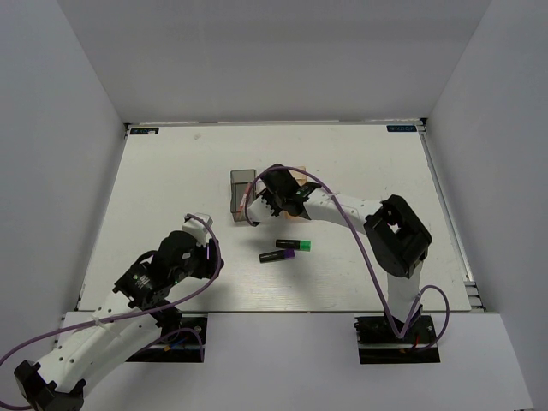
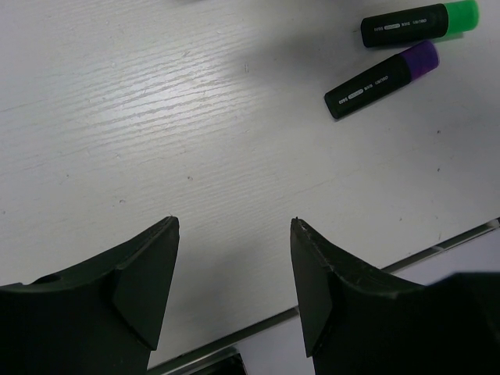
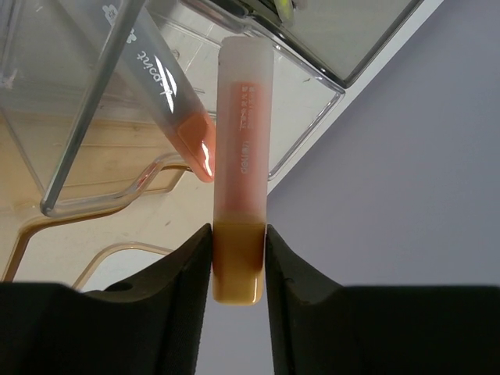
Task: Sort the stationery into containers
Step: Place the pen in the storage box.
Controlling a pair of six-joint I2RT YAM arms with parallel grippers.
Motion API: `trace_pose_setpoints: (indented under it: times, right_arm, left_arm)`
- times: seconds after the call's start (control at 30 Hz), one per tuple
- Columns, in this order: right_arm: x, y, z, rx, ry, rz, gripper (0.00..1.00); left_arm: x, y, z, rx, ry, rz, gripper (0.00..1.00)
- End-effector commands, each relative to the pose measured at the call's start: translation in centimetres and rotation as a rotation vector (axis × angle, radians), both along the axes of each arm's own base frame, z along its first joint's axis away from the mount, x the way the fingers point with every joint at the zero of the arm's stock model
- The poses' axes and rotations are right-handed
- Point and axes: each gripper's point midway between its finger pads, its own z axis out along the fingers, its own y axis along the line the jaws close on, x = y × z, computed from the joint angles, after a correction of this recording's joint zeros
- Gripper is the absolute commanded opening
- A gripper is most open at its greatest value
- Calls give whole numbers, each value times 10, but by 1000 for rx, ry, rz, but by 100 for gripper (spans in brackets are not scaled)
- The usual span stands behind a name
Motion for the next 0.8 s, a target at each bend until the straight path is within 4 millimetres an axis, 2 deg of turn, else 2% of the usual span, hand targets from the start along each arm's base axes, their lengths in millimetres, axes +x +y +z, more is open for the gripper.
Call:
trace_pose_setpoints:
  times: [0.0, 0.3, 0.37, 0.43, 0.47, 0.5, 0.53, 0.57, 0.6, 0.63, 0.67, 0.7, 0.73, 0.77]
  right_arm:
    - [7, 10, 15, -1, -42, 30, 38]
    - [9, 6, 20, 1, -58, 23, 41]
    - [7, 8, 37, 60, -66, 0, 41]
    - [0, 4, 46, 117, -18, -52, 41]
    - [3, 12, 77, 242, -7, -110, 41]
    - [-12, 1, 69, 252, 105, -184, 41]
    - [-16, -2, 76, 300, 145, -226, 41]
    - [-20, -7, 94, 419, 211, -343, 38]
    - [-29, -15, 100, 445, 250, -375, 34]
    - [-36, -19, 98, 479, 304, -399, 29]
    - [-42, -28, 87, 495, 345, -439, 11]
    - [-54, -34, 108, 622, 379, -510, 3]
    - [-61, -39, 98, 652, 420, -537, 0]
    - [-71, -50, 94, 695, 460, -592, 0]
  left_arm:
    - [1, -2, -1, -5, -6, -11, 69]
    - [1, -3, -1, -9, -2, -7, 69]
    - [2, -4, -1, -14, -3, -14, 69]
    - [3, -8, -2, -17, -4, -28, 69]
    - [2, -13, -2, -33, 4, -49, 67]
    - [2, -15, -2, -34, 6, -58, 61]
    - [3, -18, -5, -28, 22, -68, 58]
    - [5, -25, 0, -48, 13, -91, 53]
    - [7, -29, 0, -60, 14, -105, 48]
    - [7, -36, 2, -69, 31, -128, 38]
    - [8, -39, -1, -64, 50, -138, 33]
    - [10, -47, -2, -72, 62, -166, 28]
    - [12, -55, 6, -90, 55, -190, 23]
    - [13, -59, 1, -77, 79, -202, 23]
